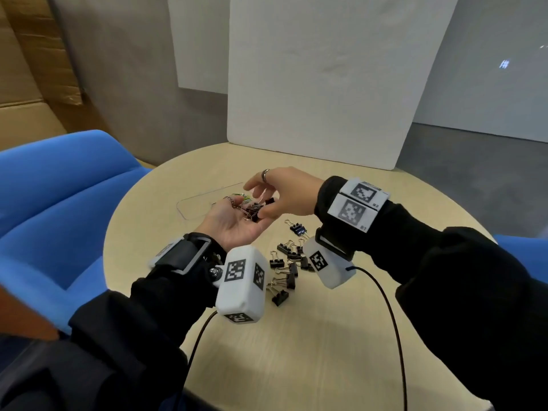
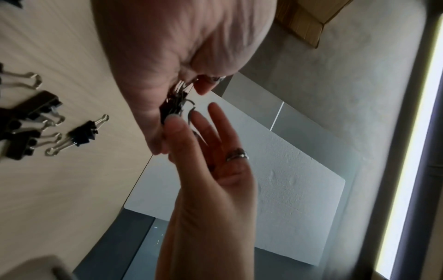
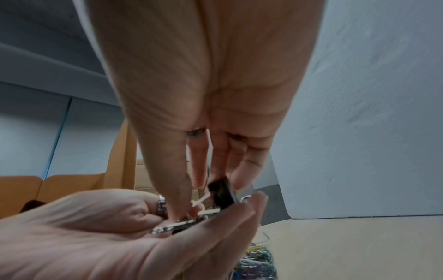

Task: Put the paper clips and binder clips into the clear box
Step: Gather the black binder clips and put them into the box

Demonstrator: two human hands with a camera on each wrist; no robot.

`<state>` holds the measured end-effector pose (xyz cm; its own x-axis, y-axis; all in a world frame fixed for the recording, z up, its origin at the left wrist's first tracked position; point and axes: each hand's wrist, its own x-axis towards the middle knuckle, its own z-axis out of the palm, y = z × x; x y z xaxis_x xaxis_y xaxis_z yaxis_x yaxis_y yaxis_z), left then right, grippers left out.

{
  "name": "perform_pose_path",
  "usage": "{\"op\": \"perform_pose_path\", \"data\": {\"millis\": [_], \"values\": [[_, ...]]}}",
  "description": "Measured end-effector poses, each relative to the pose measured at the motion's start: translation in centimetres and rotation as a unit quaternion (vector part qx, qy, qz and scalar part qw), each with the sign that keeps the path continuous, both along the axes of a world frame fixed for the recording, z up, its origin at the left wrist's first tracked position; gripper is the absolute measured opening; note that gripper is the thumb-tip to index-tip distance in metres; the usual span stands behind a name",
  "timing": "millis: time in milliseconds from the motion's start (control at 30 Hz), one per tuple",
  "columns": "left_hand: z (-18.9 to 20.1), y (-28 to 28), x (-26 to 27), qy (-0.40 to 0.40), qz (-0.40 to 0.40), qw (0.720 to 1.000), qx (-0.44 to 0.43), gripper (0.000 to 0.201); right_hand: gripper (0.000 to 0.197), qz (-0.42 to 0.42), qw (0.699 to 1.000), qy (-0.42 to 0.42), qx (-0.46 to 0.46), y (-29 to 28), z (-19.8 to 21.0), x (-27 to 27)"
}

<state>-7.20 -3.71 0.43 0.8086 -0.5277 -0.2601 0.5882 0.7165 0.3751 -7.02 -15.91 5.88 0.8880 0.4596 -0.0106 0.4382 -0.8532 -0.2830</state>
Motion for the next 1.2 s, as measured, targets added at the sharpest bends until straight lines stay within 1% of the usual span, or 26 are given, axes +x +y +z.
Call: {"op": "perform_pose_path", "data": {"millis": [33, 133, 200, 233, 300, 400, 467, 567, 600, 667, 767, 833, 967, 1100, 1200], "values": [[0.0, 0.3, 0.1, 0.003, 0.011, 1.000, 0.003, 0.040, 0.045, 0.003, 1.000, -0.013, 0.025, 0.0, 0.1, 0.0], [0.2, 1.5, 0.5, 0.023, 0.036, 0.999, 0.009, 0.040, 0.032, -0.011, 0.989, -0.061, 0.131, 0.0, 0.8, 0.1], [0.4, 2.6, 0.9, 0.033, 0.036, 0.999, 0.019, 0.042, 0.034, -0.038, 0.978, -0.078, 0.191, 0.1, 0.7, 0.9], [0.5, 3.2, 1.0, 0.035, 0.034, 0.999, 0.023, 0.042, 0.035, -0.053, 0.975, -0.078, 0.201, 0.2, 0.4, 1.3], [0.7, 4.1, 1.3, 0.038, 0.044, 0.998, 0.027, 0.040, 0.035, -0.072, 0.979, -0.056, 0.180, 0.6, -0.7, 2.2], [0.7, 5.2, 1.8, 0.041, 0.072, 0.996, 0.036, 0.036, 0.038, -0.085, 0.990, -0.024, 0.112, 1.3, -2.7, 3.6], [0.9, 6.1, 2.1, 0.043, 0.089, 0.993, 0.059, 0.032, 0.049, -0.070, 0.996, -0.024, 0.039, 1.9, -3.7, 4.4], [1.4, 7.6, 2.6, 0.042, 0.095, 0.989, 0.102, 0.024, 0.081, -0.033, 0.997, 0.005, -0.076, 3.0, -5.3, 5.3], [1.5, 8.0, 2.7, 0.040, 0.091, 0.988, 0.117, 0.023, 0.087, -0.029, 0.994, 0.015, -0.105, 3.4, -5.7, 5.5], [1.8, 8.5, 2.7, 0.039, 0.083, 0.985, 0.144, 0.023, 0.090, -0.024, 0.990, 0.023, -0.136, 4.0, -6.3, 5.9], [1.8, 9.1, 2.8, 0.048, 0.087, 0.982, 0.161, 0.021, 0.076, -0.033, 0.992, -0.016, -0.119, 4.3, -6.4, 6.3], [1.6, 9.4, 2.9, 0.054, 0.086, 0.981, 0.165, 0.026, 0.068, -0.041, 0.993, -0.041, -0.107, 4.2, -6.0, 6.4], [1.5, 9.3, 2.7, 0.061, 0.064, 0.977, 0.195, 0.028, 0.066, -0.035, 0.995, -0.014, -0.091, 3.4, -5.4, 6.0], [1.8, 8.9, 2.4, 0.050, 0.044, 0.972, 0.227, 0.042, 0.065, -0.038, 0.994, -0.021, -0.096, 2.7, -5.4, 5.3], [1.8, 9.1, 2.4, 0.042, 0.038, 0.971, 0.234, 0.052, 0.065, -0.042, 0.995, -0.024, -0.091, 2.5, -5.4, 4.9]]}}
